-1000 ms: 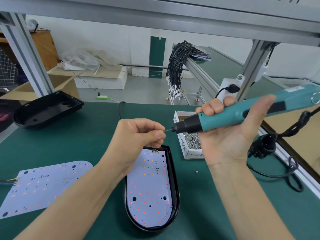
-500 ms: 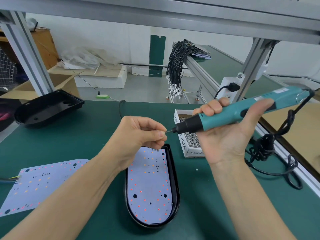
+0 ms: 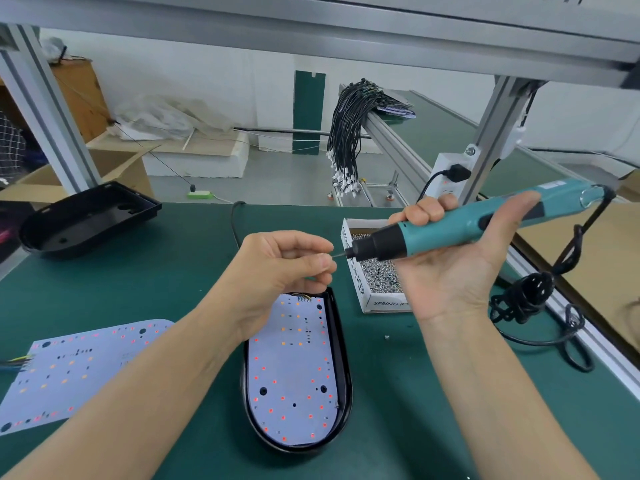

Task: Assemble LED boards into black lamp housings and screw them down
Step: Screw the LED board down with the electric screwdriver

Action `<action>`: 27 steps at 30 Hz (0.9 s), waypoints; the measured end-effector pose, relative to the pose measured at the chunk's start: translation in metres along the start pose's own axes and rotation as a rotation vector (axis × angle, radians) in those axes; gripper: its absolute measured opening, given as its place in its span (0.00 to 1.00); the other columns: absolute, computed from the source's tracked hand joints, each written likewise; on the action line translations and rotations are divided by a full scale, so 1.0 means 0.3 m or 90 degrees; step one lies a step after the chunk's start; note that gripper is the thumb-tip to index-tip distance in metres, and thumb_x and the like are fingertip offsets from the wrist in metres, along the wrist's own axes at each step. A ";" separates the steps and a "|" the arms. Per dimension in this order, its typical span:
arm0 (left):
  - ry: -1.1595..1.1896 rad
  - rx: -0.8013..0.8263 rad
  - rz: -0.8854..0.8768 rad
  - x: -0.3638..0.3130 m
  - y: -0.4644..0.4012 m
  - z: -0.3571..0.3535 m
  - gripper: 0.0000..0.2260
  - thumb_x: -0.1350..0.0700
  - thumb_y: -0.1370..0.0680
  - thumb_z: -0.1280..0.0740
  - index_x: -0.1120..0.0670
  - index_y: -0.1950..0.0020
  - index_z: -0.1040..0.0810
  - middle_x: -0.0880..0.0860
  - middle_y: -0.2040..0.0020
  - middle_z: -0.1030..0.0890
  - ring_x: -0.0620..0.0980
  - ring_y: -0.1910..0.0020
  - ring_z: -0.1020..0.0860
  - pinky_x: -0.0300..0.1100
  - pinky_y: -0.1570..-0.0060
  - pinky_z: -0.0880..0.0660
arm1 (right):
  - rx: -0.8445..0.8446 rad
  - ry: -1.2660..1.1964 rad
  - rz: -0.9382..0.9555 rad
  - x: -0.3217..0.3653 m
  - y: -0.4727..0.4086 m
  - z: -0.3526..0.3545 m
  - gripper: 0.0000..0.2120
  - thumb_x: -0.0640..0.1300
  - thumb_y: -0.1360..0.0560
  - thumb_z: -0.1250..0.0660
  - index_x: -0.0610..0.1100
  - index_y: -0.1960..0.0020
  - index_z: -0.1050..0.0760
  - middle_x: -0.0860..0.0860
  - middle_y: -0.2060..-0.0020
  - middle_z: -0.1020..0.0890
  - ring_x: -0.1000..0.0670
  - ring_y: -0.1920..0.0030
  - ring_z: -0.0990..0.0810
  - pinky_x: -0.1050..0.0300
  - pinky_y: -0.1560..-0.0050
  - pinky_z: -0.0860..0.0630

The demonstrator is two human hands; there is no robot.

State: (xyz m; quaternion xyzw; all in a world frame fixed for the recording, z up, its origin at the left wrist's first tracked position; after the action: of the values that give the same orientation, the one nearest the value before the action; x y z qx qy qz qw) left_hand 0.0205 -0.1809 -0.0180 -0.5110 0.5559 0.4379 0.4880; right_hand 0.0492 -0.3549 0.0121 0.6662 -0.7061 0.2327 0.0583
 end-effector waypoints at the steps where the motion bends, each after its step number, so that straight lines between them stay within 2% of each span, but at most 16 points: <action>1: 0.007 0.002 0.003 0.001 0.000 -0.003 0.10 0.60 0.34 0.27 0.60 0.54 0.17 0.56 0.63 0.16 0.49 0.67 0.19 0.38 0.63 0.20 | 0.001 -0.001 0.000 0.002 0.000 0.001 0.28 0.72 0.32 0.42 0.46 0.62 0.32 0.52 0.69 0.28 0.51 0.69 0.27 0.55 0.58 0.25; 4: 0.015 0.009 0.020 0.004 0.001 -0.011 0.16 0.55 0.38 0.25 0.59 0.52 0.17 0.57 0.61 0.15 0.50 0.65 0.18 0.39 0.63 0.20 | -0.001 -0.001 0.002 0.008 0.001 0.003 0.28 0.72 0.32 0.42 0.46 0.62 0.32 0.52 0.69 0.28 0.51 0.69 0.27 0.56 0.59 0.25; 7: 0.000 0.013 0.056 0.006 0.008 -0.013 0.16 0.52 0.35 0.22 0.52 0.50 0.17 0.55 0.55 0.14 0.51 0.62 0.17 0.41 0.63 0.20 | -0.003 -0.004 0.008 0.018 -0.004 0.012 0.28 0.72 0.32 0.41 0.46 0.62 0.32 0.52 0.70 0.28 0.51 0.69 0.27 0.55 0.58 0.25; 9: -0.014 -0.035 0.046 -0.013 0.012 0.026 0.15 0.46 0.34 0.27 0.48 0.49 0.18 0.52 0.51 0.15 0.50 0.63 0.18 0.42 0.65 0.20 | -0.007 0.009 0.011 0.029 -0.008 0.023 0.28 0.72 0.32 0.41 0.46 0.62 0.32 0.52 0.70 0.29 0.51 0.69 0.28 0.55 0.58 0.26; 11: -0.072 -0.143 0.009 -0.040 0.024 0.117 0.18 0.44 0.34 0.25 0.47 0.47 0.20 0.50 0.49 0.16 0.47 0.64 0.19 0.42 0.66 0.21 | -0.009 0.028 0.007 0.035 -0.007 0.040 0.28 0.72 0.34 0.37 0.46 0.63 0.32 0.52 0.69 0.29 0.51 0.69 0.28 0.56 0.57 0.26; 14: -0.362 -0.300 0.006 -0.060 0.071 0.261 0.29 0.36 0.36 0.27 0.47 0.39 0.25 0.45 0.52 0.20 0.46 0.58 0.21 0.49 0.55 0.22 | -0.009 0.081 -0.007 0.030 0.002 0.074 0.27 0.69 0.41 0.30 0.46 0.63 0.31 0.52 0.69 0.29 0.51 0.68 0.28 0.56 0.56 0.27; 17: -0.646 -0.259 0.165 0.015 0.109 0.285 0.42 0.25 0.41 0.36 0.46 0.33 0.34 0.44 0.52 0.23 0.51 0.52 0.23 0.49 0.50 0.26 | -0.014 0.140 -0.021 0.004 0.015 0.114 0.29 0.69 0.45 0.26 0.47 0.63 0.30 0.52 0.69 0.29 0.51 0.68 0.29 0.56 0.54 0.28; 19: -0.707 -0.213 0.235 0.080 0.120 0.261 0.44 0.26 0.39 0.34 0.48 0.30 0.37 0.48 0.52 0.22 0.54 0.49 0.22 0.49 0.49 0.25 | -0.017 0.170 -0.029 -0.016 0.019 0.133 0.29 0.70 0.46 0.25 0.47 0.64 0.30 0.52 0.69 0.29 0.51 0.68 0.29 0.56 0.54 0.29; 21: -0.671 -0.191 0.264 0.132 0.122 0.229 0.42 0.31 0.37 0.30 0.49 0.31 0.38 0.49 0.53 0.22 0.54 0.50 0.22 0.48 0.50 0.23 | -0.022 0.190 -0.041 -0.034 0.021 0.148 0.29 0.70 0.47 0.25 0.47 0.64 0.29 0.51 0.70 0.29 0.51 0.68 0.29 0.57 0.55 0.28; 23: -0.603 -0.181 0.268 0.171 0.117 0.207 0.34 0.39 0.37 0.25 0.50 0.37 0.34 0.47 0.53 0.21 0.51 0.52 0.21 0.48 0.52 0.21 | -0.026 0.203 -0.052 -0.047 0.022 0.162 0.30 0.70 0.47 0.24 0.47 0.64 0.29 0.51 0.70 0.28 0.51 0.68 0.29 0.57 0.57 0.28; 27: -0.524 -0.128 0.253 0.197 0.091 0.179 0.23 0.48 0.39 0.27 0.50 0.45 0.25 0.49 0.53 0.18 0.50 0.55 0.19 0.51 0.55 0.19 | -0.029 0.222 -0.067 -0.069 0.023 0.172 0.30 0.70 0.47 0.23 0.47 0.64 0.30 0.51 0.70 0.29 0.51 0.68 0.30 0.57 0.56 0.29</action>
State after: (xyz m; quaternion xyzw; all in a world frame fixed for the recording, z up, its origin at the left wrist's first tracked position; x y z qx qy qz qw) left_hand -0.0016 -0.1337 -0.0843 -0.2234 0.3581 0.7406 0.5228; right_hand 0.0564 -0.3570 -0.0433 0.6504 -0.6545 0.3253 0.2067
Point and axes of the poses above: each hand's wrist, its own y-axis away from the middle knuckle, its own z-axis out of the back of the hand, x = y × z, the point moved 8 cm from there along -y, towards the middle knuckle
